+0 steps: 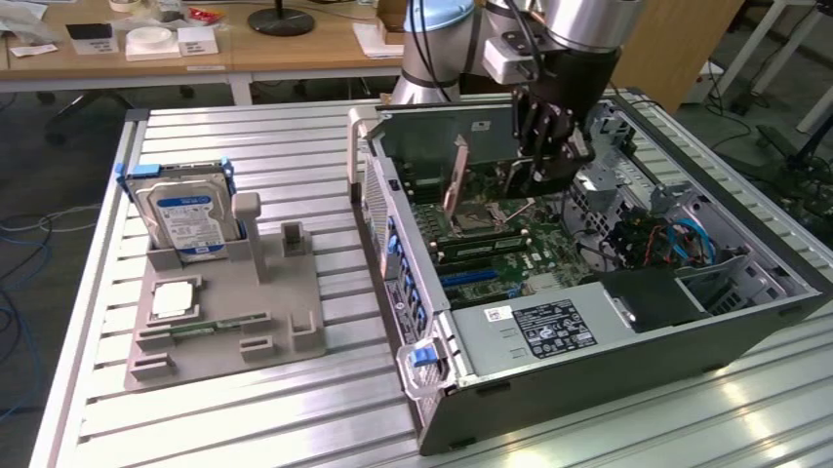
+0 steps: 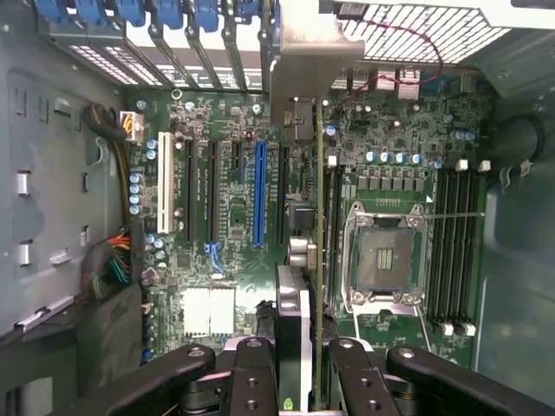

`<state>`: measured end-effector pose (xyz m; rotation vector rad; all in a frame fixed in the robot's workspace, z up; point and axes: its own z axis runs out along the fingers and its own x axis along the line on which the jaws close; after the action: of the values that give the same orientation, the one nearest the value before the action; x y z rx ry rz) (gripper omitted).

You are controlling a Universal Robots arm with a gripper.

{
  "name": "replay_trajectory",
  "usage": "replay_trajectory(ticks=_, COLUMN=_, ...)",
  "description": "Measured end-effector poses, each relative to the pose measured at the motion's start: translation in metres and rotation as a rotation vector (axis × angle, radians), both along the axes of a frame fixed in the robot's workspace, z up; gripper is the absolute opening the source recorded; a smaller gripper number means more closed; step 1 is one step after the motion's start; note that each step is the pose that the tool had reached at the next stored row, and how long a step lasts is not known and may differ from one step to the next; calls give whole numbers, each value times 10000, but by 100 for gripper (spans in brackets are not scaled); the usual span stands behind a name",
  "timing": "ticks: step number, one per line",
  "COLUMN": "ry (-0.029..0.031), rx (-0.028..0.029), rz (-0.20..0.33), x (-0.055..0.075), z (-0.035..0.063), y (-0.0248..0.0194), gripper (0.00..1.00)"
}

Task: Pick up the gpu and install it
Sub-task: 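Insert the gpu into the slot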

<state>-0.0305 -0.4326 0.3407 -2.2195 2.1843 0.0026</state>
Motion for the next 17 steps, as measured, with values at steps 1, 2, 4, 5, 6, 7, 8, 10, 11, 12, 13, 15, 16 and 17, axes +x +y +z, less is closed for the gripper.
replay_trajectory(ticks=1, ry=-1, rx=-1, rz=-12, x=0, z=-17, y=0, gripper=28)
replay_trajectory(ticks=2, ry=-1, rx=-1, rz=-40, x=0, z=-35, y=0, gripper=28)
replay_trajectory(ticks=4, ry=-1, rx=0, rz=-65, x=0, z=-66, y=0, gripper=28)
replay_trajectory(ticks=5, ry=0, rx=-1, rz=-66, x=0, z=-74, y=0, gripper=28)
replay_trajectory(ticks=6, ry=2, rx=-3, rz=-68, x=-1, z=-76, y=-2, gripper=28)
replay_trajectory(ticks=7, ry=3, rx=-3, rz=-69, x=-1, z=-79, y=-3, gripper=28)
replay_trajectory(ticks=8, ry=2, rx=-1, rz=-69, x=-1, z=-84, y=-3, gripper=28)
replay_trajectory(ticks=10, ry=2, rx=0, rz=-74, x=-5, z=-95, y=-3, gripper=28)
replay_trajectory(ticks=11, ry=2, rx=-1, rz=-87, x=-14, z=-103, y=-2, gripper=28)
replay_trajectory(ticks=12, ry=2, rx=-1, rz=-96, x=-17, z=-111, y=-1, gripper=28)
replay_trajectory(ticks=13, ry=3, rx=-4, rz=-118, x=-17, z=-120, y=-1, gripper=28)
replay_trajectory(ticks=15, ry=2, rx=-3, rz=-333, x=-18, z=-143, y=-1, gripper=28)
replay_trajectory(ticks=16, ry=2, rx=-3, rz=-470, x=-19, z=-151, y=-1, gripper=28)
replay_trajectory(ticks=17, ry=3, rx=-5, rz=-529, x=-19, z=-154, y=-1, gripper=28)
